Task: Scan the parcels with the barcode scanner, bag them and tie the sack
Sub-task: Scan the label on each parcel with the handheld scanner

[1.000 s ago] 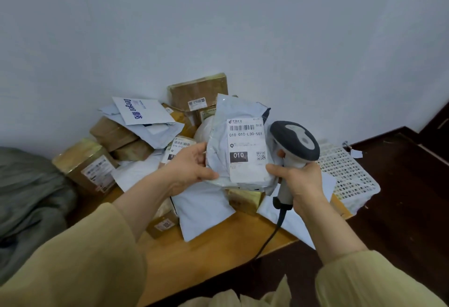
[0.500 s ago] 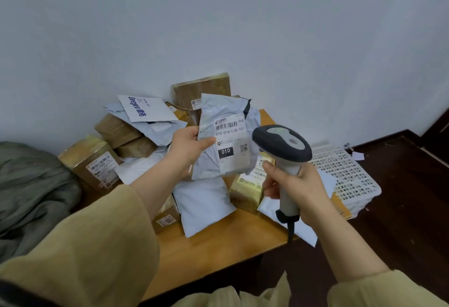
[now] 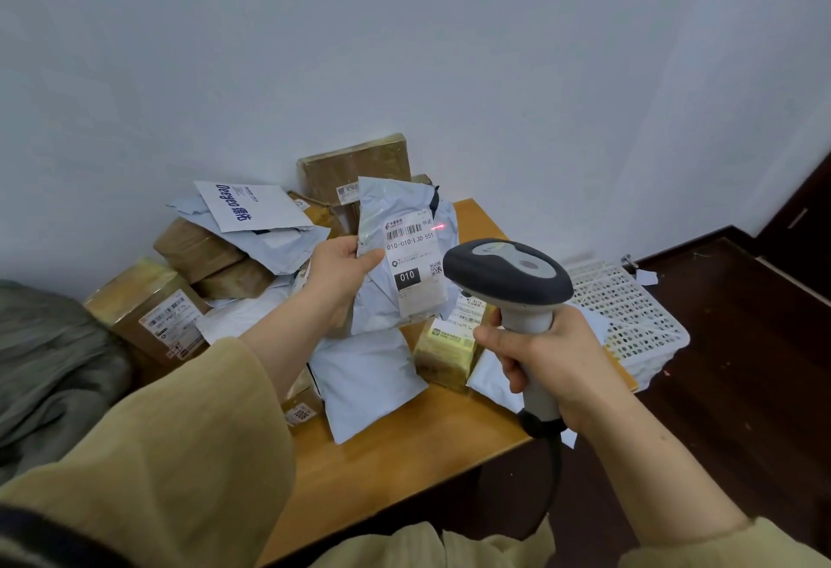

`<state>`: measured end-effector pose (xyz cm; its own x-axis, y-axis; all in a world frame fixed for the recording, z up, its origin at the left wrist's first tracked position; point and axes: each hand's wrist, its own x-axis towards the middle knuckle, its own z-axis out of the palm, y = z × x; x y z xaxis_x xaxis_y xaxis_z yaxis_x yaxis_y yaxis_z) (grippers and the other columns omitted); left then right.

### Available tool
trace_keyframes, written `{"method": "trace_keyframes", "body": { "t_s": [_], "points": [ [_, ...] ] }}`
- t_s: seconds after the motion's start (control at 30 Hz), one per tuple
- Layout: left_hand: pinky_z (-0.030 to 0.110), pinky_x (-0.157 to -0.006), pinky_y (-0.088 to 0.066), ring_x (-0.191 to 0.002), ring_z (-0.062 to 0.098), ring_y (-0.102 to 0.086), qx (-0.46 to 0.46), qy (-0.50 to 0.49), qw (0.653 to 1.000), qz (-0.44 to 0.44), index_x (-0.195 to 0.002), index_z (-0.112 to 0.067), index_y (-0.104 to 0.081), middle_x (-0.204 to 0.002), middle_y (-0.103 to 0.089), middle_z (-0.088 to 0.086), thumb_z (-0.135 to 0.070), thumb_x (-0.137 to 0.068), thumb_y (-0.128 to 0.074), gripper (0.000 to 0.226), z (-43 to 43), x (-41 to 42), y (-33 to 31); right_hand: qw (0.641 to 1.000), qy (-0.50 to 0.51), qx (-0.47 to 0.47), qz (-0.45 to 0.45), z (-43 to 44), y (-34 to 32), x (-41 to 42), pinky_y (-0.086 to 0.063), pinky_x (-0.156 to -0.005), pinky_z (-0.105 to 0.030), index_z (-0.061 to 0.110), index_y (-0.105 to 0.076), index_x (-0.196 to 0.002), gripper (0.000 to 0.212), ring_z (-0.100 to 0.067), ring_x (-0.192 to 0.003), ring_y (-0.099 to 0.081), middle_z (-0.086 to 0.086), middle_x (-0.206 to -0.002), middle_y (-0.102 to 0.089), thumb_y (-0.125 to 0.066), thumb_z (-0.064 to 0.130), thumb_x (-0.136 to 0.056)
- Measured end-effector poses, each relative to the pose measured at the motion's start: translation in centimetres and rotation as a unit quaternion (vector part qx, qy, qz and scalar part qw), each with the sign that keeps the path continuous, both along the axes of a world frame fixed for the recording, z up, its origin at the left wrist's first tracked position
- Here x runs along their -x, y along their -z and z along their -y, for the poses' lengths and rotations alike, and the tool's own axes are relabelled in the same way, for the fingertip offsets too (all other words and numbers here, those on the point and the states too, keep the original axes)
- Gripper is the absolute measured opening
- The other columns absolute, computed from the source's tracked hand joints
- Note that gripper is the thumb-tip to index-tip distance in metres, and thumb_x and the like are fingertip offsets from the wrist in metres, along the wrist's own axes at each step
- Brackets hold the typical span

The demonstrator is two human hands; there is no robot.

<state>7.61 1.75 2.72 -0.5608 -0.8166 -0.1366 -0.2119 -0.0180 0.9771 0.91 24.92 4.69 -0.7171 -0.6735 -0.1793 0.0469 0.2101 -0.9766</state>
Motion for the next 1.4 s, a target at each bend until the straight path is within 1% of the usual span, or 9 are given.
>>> {"method": "trace_keyframes", "body": {
  "t_s": [0.23, 0.4, 0.6, 0.8, 0.93, 1.03, 1.13, 1.23, 1.4],
  "points": [
    [0.041, -0.088, -0.054, -0.096, 0.025, -0.067, 0.007, 0.003, 1.0, 0.023, -0.106, -0.007, -0.068, -0.105, -0.07, 0.01, -0.009, -0.088, -0.065, 0.018, 0.6, 0.5, 0.2, 1.0, -0.011, 0.0, -0.004, -0.1, -0.1, 0.2, -0.043, -0.047, -0.029, 0.008, -0.06, -0.078, 0.015, -0.019, -0.039, -0.044, -0.002, -0.045, -0.052, -0.075, 0.012, -0.079],
    [0.024, -0.068, -0.056, -0.085, 0.019, -0.066, -0.005, 0.01, 1.0, 0.015, -0.113, -0.002, -0.065, -0.102, -0.067, 0.007, -0.006, -0.09, -0.061, 0.024, 0.3, 0.9, 0.4, 1.0, -0.008, 0.008, -0.003, -0.2, 0.2, 0.7, -0.043, -0.047, -0.029, 0.007, -0.061, -0.08, 0.015, -0.02, -0.04, -0.044, -0.004, -0.046, -0.052, -0.075, 0.011, -0.079],
    [0.049, -0.089, -0.051, -0.088, 0.032, -0.064, -0.159, 0.013, 0.986, 0.046, -0.096, 0.001, -0.059, -0.105, -0.064, 0.018, 0.01, -0.089, -0.043, 0.02, -0.8, 2.4, 2.3, 0.993, 0.085, 0.03, 0.073, -1.0, 1.9, 2.9, -0.046, -0.046, -0.028, 0.002, -0.064, -0.086, 0.009, -0.02, -0.043, -0.049, -0.01, -0.053, -0.057, -0.071, 0.004, -0.081],
    [0.043, -0.076, -0.052, -0.103, 0.034, -0.061, -0.261, 0.038, 0.957, 0.124, -0.117, 0.002, -0.057, -0.12, -0.062, 0.017, 0.014, -0.091, -0.043, 0.032, -4.8, 5.0, 8.0, 0.975, 0.174, -0.047, 0.128, -3.1, 7.9, 5.3, -0.052, -0.082, -0.047, 0.012, -0.068, -0.097, 0.022, -0.017, -0.084, -0.061, -0.003, -0.094, -0.069, -0.076, 0.01, -0.078],
    [0.045, -0.087, -0.05, -0.112, 0.036, -0.059, -0.269, 0.09, 0.952, 0.113, -0.126, 0.001, -0.052, -0.126, -0.06, 0.019, 0.011, -0.091, -0.048, 0.038, -7.3, 8.4, 9.4, 0.953, 0.225, -0.024, 0.2, -4.5, 10.7, 5.8, -0.054, -0.081, -0.051, 0.017, -0.067, -0.094, 0.022, -0.016, -0.092, -0.061, 0.002, -0.098, -0.068, -0.074, 0.003, -0.078],
    [0.045, -0.108, -0.036, -0.133, 0.028, -0.04, -0.06, 0.202, 0.967, 0.142, -0.147, -0.013, -0.025, -0.144, -0.042, 0.01, 0.0, -0.09, -0.057, 0.066, -8.6, 10.4, 10.9, 0.937, 0.27, -0.006, 0.223, -5.2, 12.3, 6.4, -0.053, -0.082, -0.048, 0.016, -0.065, -0.09, 0.022, -0.02, -0.092, -0.062, 0.001, -0.094, -0.068, -0.072, -0.002, -0.078],
    [0.033, -0.116, -0.012, -0.145, 0.024, -0.01, 0.247, 0.363, 0.858, 0.267, -0.151, -0.023, -0.014, -0.158, -0.014, 0.008, -0.011, -0.096, -0.05, 0.066, -10.1, 10.8, 12.4, 0.932, 0.288, -0.02, 0.218, -5.4, 13.1, 6.9, -0.052, -0.085, -0.047, 0.016, -0.065, -0.088, 0.023, -0.021, -0.087, -0.062, 0.001, -0.088, -0.066, -0.071, -0.003, -0.078],
    [0.032, -0.111, -0.02, -0.14, 0.025, -0.023, 0.306, 0.462, 0.766, 0.325, -0.146, -0.012, -0.033, -0.151, -0.031, 0.012, -0.016, -0.099, -0.042, 0.048, -11.2, 10.7, 13.6, 0.938, 0.284, -0.071, 0.183, -5.5, 13.5, 7.0, -0.053, -0.086, -0.049, 0.017, -0.064, -0.08, 0.021, -0.025, -0.083, -0.064, -0.005, -0.084, -0.067, -0.073, -0.002, -0.076],
    [0.03, -0.111, -0.021, -0.136, 0.024, -0.029, 0.33, 0.255, 0.873, 0.251, -0.139, -0.013, -0.046, -0.147, -0.038, 0.007, -0.006, -0.093, -0.044, 0.046, -8.3, 9.7, 12.4, 0.963, 0.222, -0.049, 0.145, -4.1, 10.9, 6.3, -0.057, -0.066, -0.04, 0.014, -0.066, -0.082, 0.018, -0.025, -0.074, -0.065, -0.009, -0.081, -0.068, -0.07, -0.004, -0.079]
  ]
}}
